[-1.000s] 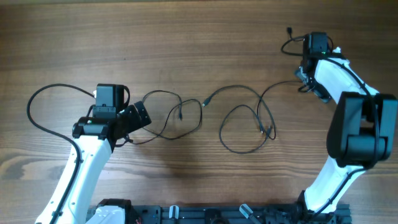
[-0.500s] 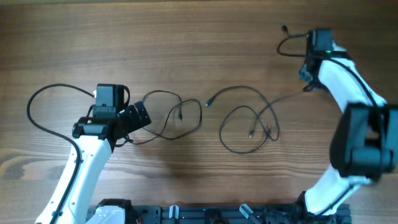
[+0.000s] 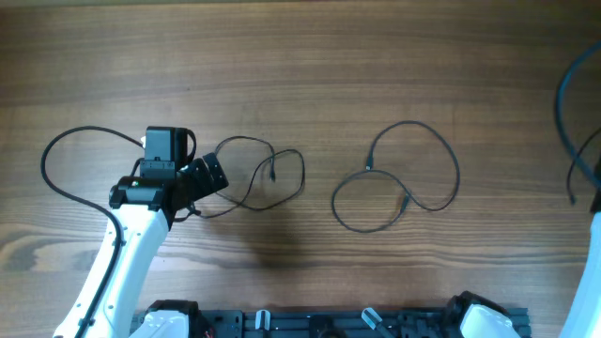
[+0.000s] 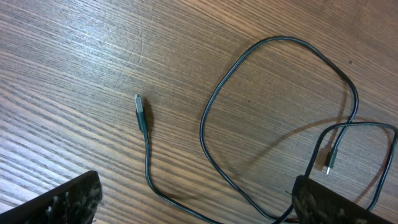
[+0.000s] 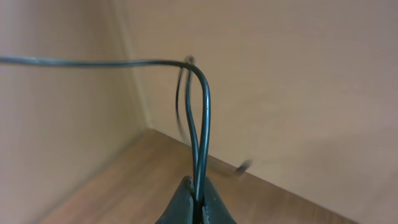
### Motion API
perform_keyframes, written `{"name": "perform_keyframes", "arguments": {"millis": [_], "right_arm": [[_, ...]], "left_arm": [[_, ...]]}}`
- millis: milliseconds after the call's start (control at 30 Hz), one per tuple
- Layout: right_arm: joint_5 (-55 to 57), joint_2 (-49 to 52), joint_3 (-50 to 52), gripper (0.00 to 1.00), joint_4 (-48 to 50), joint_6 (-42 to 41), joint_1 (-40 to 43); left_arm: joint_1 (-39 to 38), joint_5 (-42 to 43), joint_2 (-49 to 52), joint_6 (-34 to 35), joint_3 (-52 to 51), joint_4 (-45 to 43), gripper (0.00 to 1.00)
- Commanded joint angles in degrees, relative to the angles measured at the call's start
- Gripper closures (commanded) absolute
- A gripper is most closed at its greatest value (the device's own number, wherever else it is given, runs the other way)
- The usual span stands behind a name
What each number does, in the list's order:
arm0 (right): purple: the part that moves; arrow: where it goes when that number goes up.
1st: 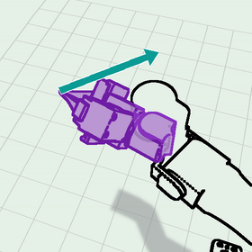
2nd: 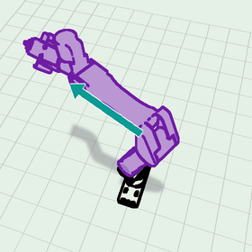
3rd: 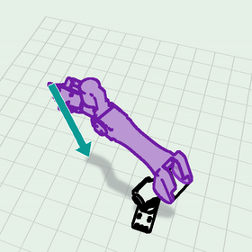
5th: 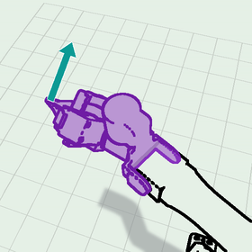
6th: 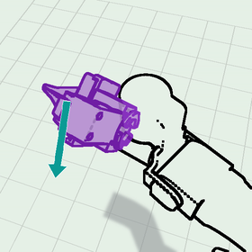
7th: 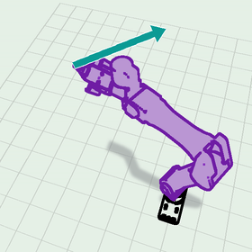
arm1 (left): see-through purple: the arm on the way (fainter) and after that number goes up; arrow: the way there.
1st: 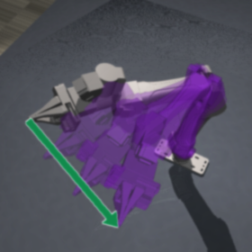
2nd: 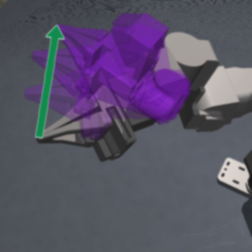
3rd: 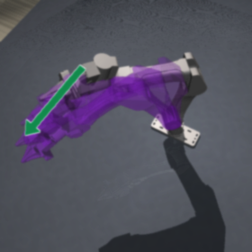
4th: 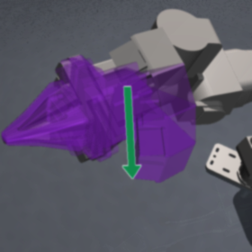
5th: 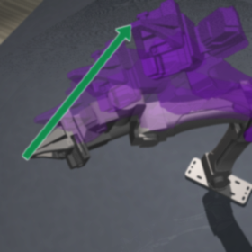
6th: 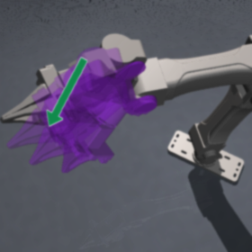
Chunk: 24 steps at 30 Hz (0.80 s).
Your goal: Untangle cables
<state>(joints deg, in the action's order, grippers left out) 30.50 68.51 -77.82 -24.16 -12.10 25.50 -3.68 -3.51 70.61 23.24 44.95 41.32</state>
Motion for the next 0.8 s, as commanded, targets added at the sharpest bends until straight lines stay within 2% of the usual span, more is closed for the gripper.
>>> {"name": "perform_keyframes", "arguments": {"millis": [0, 133, 300, 333, 400, 500, 567, 667, 700, 767], "right_arm": [[0.63, 5.29, -0.17, 0.96, 0.61, -4.55, 5.01], [-1.86, 14.69, -0.17, 0.96, 1.07, -17.55, 14.62], [-16.55, 26.05, -0.17, 0.96, 1.27, -33.27, 30.91], [-20.31, 27.93, -0.17, 0.79, 1.29, -34.01, 33.9], [-28.24, 31.56, -0.17, 0.0, 0.9, -34.53, 38.05], [-30.58, 33.88, 0.04, 0.0, -2.19, -35.15, 39.23], [-32.46, 33.94, 0.52, 0.0, -6.86, -40.46, 38.29], [-41.66, 33.94, 0.52, 0.0, -13.88, -40.83, 35.39], [-44.83, 33.94, 0.52, 0.0, -16.68, -38.8, 32.72], [-46.73, 33.94, 0.52, 0.0, -18.4, -28.09, 24.5]], "left_arm": [[0.33, 0.46, 0.02, -0.5, 0.0, 0.13, 0.0], [0.33, 0.46, 0.02, -0.5, 0.0, 0.11, 0.0], [0.33, 0.46, 0.02, -0.5, 0.0, 0.13, 0.0], [0.31, 0.5, 0.02, -0.5, 0.0, 0.13, 0.0], [0.33, 0.48, 0.02, -0.5, 0.0, 0.13, 0.0], [0.33, 0.5, 0.02, -0.48, 0.0, 0.15, 0.0], [0.33, 0.5, 0.02, -0.48, 0.0, 0.13, 0.0], [0.31, 0.5, 0.02, -0.48, 0.0, 0.13, 0.0], [0.31, 0.5, 0.02, -0.48, 0.0, 0.15, 0.0], [0.31, 0.5, 0.02, -0.48, 0.0, 0.15, 0.0]]}}
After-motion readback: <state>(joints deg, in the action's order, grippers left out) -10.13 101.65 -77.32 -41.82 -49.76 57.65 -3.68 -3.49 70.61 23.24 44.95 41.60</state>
